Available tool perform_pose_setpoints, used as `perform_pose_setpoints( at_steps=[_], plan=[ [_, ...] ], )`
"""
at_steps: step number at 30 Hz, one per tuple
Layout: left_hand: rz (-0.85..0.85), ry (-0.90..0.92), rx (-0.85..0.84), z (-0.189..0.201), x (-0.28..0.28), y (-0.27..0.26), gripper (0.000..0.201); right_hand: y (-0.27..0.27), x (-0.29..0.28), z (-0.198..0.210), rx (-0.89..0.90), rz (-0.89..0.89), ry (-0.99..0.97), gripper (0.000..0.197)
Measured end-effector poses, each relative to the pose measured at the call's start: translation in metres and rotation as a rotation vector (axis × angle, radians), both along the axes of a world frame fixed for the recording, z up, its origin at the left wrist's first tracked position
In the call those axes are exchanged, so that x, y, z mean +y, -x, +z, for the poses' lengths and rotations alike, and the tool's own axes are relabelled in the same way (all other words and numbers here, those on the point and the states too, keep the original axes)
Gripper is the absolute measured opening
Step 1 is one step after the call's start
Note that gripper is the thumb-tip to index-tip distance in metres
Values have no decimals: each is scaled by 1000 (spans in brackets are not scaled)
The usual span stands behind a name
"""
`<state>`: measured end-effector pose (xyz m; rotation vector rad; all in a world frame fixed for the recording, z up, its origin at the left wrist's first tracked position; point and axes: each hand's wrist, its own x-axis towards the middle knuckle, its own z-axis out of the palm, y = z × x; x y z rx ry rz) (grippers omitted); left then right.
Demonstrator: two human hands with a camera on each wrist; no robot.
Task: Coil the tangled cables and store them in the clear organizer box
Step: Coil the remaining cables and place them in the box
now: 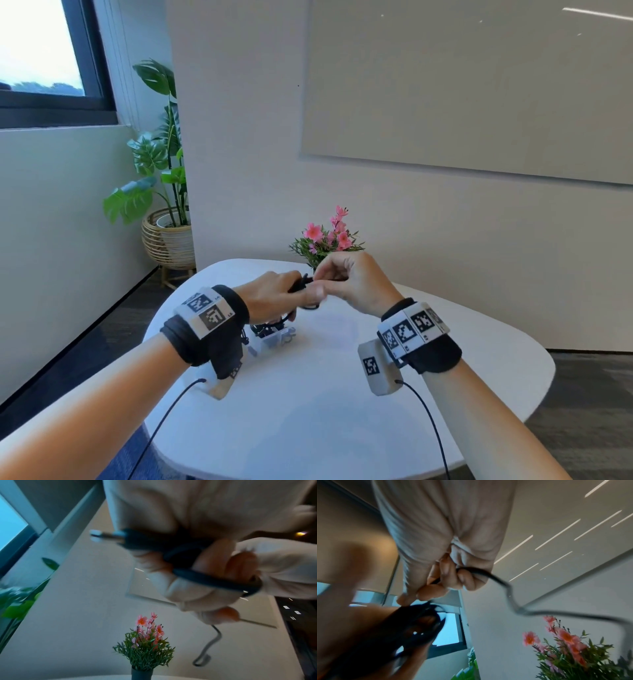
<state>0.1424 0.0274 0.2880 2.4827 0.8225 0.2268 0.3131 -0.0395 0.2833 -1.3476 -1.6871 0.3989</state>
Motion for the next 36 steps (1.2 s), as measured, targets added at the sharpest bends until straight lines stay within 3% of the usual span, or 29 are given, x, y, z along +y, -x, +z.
perform_pose_setpoints(
  at_steps=[2,5,7,10,14,17,19,21,24,28,31,34,36],
  plan=[
    [-33,-122,150,-6,0,2,67,-6,5,0,63,-10,2,25],
    [-31,-150,130,-12,0,4,53,-8,13,-9,92,10,11,21],
    [15,-60,56,-13,2,7,49,-9,17,-16,140,4,-4,9],
    [-14,180,-124,-13,-1,7,46,-12,20,-19,208,-21,-19,9],
    [-99,386,-261,-12,-2,8,25,-9,20,-14,218,0,-15,7],
    [-114,346,-240,-10,-2,5,23,-2,21,-15,46,56,143,46],
    [-101,241,-249,-11,-3,0,15,4,22,-22,-164,-30,115,45],
    [-58,163,-243,-14,-1,-4,21,8,22,-30,-224,-109,-26,32],
    [34,151,-196,-22,4,-8,38,8,25,-36,-185,-131,-141,26],
    [192,420,-304,-24,13,-10,55,6,29,-36,-82,-189,-228,23],
    [89,412,-267,-19,15,-10,28,6,29,-32,-31,-205,-222,23],
    [24,436,-230,-18,13,-7,27,4,28,-26,38,-163,-116,34],
    [35,587,-355,-21,13,-5,25,-2,26,-21,198,-130,-46,41]
  ],
)
